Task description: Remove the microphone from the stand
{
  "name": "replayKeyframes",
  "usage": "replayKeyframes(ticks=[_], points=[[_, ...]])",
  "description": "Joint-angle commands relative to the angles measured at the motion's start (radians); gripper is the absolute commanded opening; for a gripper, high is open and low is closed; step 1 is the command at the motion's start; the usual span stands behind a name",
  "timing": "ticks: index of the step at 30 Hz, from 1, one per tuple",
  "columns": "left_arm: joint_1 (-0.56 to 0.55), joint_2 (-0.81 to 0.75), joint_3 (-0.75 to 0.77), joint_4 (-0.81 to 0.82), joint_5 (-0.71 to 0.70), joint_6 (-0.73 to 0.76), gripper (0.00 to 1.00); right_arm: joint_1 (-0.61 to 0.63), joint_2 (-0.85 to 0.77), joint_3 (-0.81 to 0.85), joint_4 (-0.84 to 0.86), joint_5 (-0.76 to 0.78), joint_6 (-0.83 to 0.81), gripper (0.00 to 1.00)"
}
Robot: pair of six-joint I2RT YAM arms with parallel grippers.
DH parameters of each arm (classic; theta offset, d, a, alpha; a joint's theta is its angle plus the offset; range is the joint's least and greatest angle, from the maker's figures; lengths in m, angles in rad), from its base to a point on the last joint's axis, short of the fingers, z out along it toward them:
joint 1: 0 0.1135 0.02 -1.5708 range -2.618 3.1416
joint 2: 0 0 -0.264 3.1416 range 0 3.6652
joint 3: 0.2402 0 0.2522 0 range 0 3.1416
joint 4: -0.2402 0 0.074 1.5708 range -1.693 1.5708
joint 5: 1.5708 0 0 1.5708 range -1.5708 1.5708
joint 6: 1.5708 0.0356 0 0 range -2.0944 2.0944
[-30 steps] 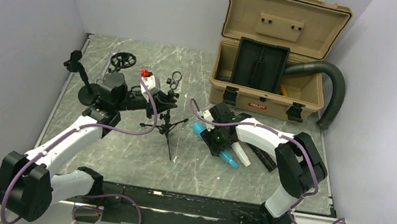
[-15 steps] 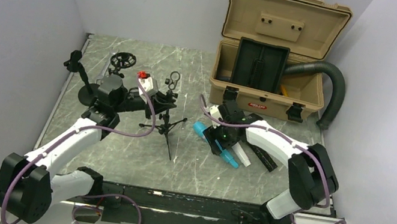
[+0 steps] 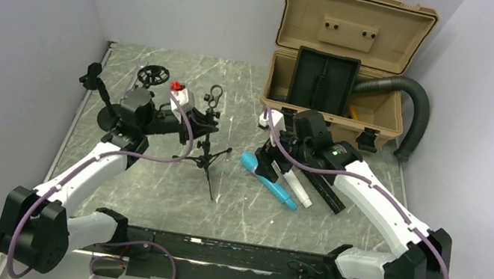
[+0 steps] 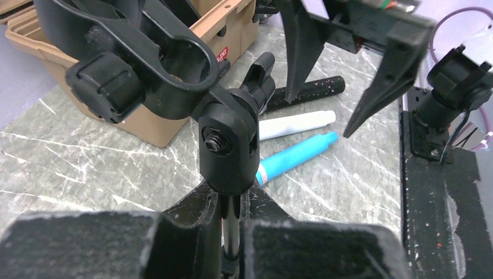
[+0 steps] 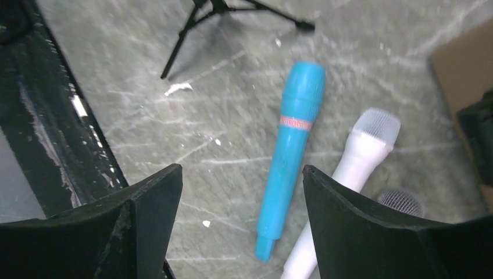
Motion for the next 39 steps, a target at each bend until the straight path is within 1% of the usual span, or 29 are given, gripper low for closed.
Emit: replayKeyframes(ticks=[1, 4, 7, 8, 10, 16, 19, 24, 27, 33, 39], points=[[0.002, 0.026, 0.155, -0.114, 0.057, -0.064, 0.00, -0.001, -0.036, 0.077, 0.049, -0.182, -0.104, 0.78], [0.002, 0.032, 0.252, -0.202, 0.049, -0.109, 0.00, 0.000, -0.011, 0.111, 0.077, -0.290, -0.124, 0.77], [0.001, 0.035, 0.341, -0.304, 0.028, -0.151, 0.00, -0.001, -0.008, 0.108, 0.157, -0.381, -0.135, 0.76], [0.001, 0.033, 0.364, -0.342, 0.021, -0.164, 0.00, -0.001, -0.007, 0.105, 0.190, -0.407, -0.122, 0.75], [0.001, 0.021, 0.400, -0.361, 0.015, -0.201, 0.00, 0.000, -0.002, 0.107, 0.258, -0.456, -0.083, 0.75], [0.001, -0.015, 0.434, -0.293, 0.005, -0.375, 0.00, 0.003, 0.064, 0.139, 0.428, -0.601, 0.124, 0.70], [-0.001, -0.016, 0.439, -0.243, 0.006, -0.448, 0.00, 0.006, 0.093, 0.139, 0.513, -0.619, 0.209, 0.69], [-0.009, -0.006, 0.442, -0.173, 0.011, -0.550, 0.00, 0.015, 0.121, 0.140, 0.561, -0.616, 0.255, 0.68], [-0.017, 0.001, 0.454, -0.151, 0.006, -0.582, 0.00, 0.018, 0.133, 0.128, 0.604, -0.624, 0.314, 0.68], [-0.023, 0.017, 0.471, -0.116, -0.017, -0.632, 0.00, 0.032, 0.160, 0.101, 0.664, -0.632, 0.355, 0.68], [-0.023, 0.037, 0.455, -0.041, -0.038, -0.709, 0.00, 0.047, 0.183, 0.082, 0.686, -0.636, 0.360, 0.61]])
